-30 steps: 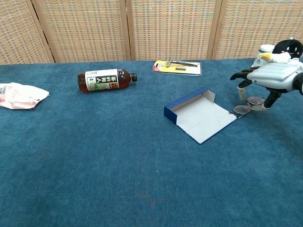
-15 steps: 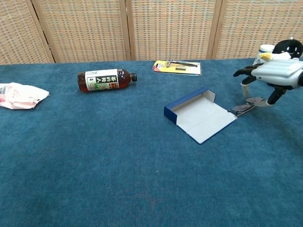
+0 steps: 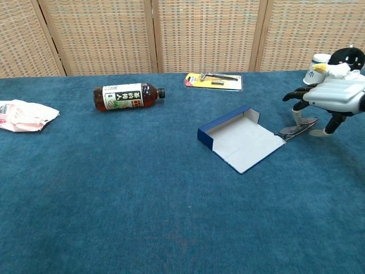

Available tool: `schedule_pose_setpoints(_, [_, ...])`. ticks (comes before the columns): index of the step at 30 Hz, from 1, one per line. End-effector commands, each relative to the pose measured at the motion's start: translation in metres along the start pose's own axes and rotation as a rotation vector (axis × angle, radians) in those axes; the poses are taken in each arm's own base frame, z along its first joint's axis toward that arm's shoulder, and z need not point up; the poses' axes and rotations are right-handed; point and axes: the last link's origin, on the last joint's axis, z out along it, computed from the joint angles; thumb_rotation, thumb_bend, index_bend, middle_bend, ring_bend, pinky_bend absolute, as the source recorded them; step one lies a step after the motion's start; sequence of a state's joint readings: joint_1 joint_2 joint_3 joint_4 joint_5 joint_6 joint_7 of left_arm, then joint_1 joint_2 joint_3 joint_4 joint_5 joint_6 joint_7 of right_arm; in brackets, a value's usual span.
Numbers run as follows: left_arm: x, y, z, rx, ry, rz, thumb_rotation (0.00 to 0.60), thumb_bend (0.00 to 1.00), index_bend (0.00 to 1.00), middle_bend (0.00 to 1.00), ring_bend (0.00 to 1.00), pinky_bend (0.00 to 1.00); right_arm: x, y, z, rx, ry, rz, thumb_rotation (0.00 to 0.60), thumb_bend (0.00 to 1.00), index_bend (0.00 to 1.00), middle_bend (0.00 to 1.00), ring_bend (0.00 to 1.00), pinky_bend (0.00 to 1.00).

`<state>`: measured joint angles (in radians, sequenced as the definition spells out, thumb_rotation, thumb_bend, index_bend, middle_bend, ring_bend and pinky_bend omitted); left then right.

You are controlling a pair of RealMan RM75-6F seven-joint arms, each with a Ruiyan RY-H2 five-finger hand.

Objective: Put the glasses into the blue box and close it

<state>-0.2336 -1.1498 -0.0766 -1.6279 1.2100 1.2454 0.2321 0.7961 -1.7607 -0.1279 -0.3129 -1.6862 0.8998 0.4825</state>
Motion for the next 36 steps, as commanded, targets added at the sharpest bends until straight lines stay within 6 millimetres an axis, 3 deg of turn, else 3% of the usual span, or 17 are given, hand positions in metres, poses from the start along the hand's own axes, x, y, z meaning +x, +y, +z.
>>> schedule_pose_setpoints(1, [0.000, 0.000, 0.000, 0.001, 0.000, -0.001, 0.600, 0.00, 0.00, 0.00, 0.00, 0.00, 0.001, -0.002, 0.002, -0.002, 0.011, 0.001, 0.600, 0.40, 0.43, 0.09, 0.00, 0.10])
schedule_pose_setpoints(12, [-0.001, -0.001, 0.001, 0.007, -0.005, -0.003, 0.600, 0.00, 0.00, 0.00, 0.00, 0.00, -0.001, -0.009, 0.009, -0.015, 0.016, 0.017, 0.600, 0.43, 0.53, 0.12, 0.00, 0.12])
schedule_pose_setpoints(18, [-0.001, -0.001, 0.001, 0.008, -0.009, -0.002, 0.600, 0.00, 0.00, 0.00, 0.00, 0.00, -0.001, -0.011, 0.010, -0.013, 0.017, 0.029, 0.600, 0.45, 0.54, 0.12, 0.00, 0.13])
schedule_pose_setpoints(26, [-0.002, 0.000, 0.001, 0.005, -0.009, 0.000, 0.600, 0.00, 0.00, 0.00, 0.00, 0.00, -0.001, -0.014, 0.011, -0.016, 0.030, 0.062, 0.600, 0.56, 0.56, 0.13, 0.00, 0.13])
schedule_pose_setpoints(36, [-0.002, 0.000, 0.001, 0.002, -0.012, 0.001, 0.600, 0.00, 0.00, 0.00, 0.00, 0.00, 0.008, -0.010, 0.007, -0.006, 0.087, 0.093, 0.600, 0.57, 0.57, 0.14, 0.00, 0.14])
